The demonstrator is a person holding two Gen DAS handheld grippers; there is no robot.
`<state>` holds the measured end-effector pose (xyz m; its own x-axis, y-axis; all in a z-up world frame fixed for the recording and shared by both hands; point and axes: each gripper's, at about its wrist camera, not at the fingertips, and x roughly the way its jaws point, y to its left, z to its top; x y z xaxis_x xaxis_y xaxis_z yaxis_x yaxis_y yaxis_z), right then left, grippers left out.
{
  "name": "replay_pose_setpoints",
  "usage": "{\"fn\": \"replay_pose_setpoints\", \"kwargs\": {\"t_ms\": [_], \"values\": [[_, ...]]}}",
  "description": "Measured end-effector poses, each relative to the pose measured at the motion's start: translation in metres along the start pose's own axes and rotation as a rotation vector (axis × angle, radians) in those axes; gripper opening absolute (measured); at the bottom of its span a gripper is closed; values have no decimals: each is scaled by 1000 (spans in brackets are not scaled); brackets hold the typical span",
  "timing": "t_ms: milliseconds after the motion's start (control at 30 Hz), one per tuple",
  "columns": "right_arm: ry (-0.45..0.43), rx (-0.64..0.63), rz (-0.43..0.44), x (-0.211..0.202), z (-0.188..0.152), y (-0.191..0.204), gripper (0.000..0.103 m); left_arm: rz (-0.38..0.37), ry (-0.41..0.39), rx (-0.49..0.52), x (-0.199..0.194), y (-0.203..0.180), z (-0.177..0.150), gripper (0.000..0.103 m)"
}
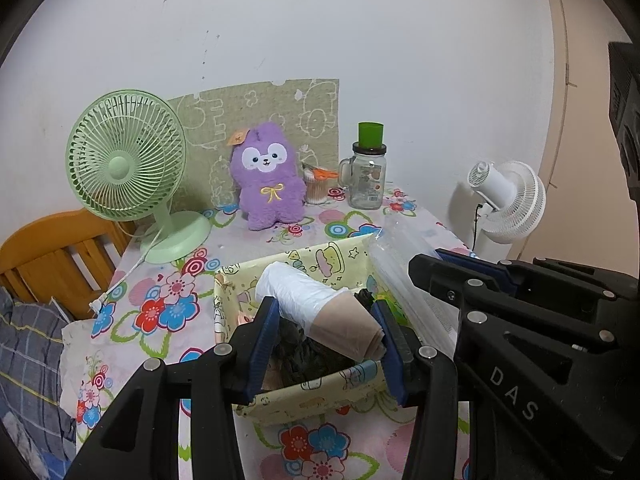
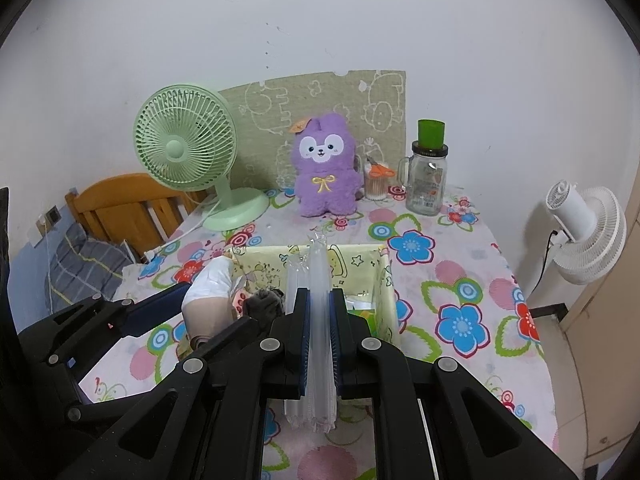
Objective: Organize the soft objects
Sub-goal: 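Lower the white towel and clear bag into the box and open both tools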
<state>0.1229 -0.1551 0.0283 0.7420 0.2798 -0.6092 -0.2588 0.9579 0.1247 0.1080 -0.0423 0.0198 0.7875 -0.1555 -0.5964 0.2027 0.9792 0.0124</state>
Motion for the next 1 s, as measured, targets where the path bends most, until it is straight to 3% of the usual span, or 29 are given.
{"fn": "replay_pose_setpoints", "kwargs": {"t_ms": [333, 733, 1000], "values": [[33, 8, 5, 24, 4, -7, 12, 10, 28, -18, 24, 6, 5, 49], [113, 48, 12, 79, 5, -20, 12, 16, 116, -43, 68, 22, 0, 49], [107, 38, 8, 102, 5, -18, 13, 7, 153, -80, 87, 35, -1, 49]]}}
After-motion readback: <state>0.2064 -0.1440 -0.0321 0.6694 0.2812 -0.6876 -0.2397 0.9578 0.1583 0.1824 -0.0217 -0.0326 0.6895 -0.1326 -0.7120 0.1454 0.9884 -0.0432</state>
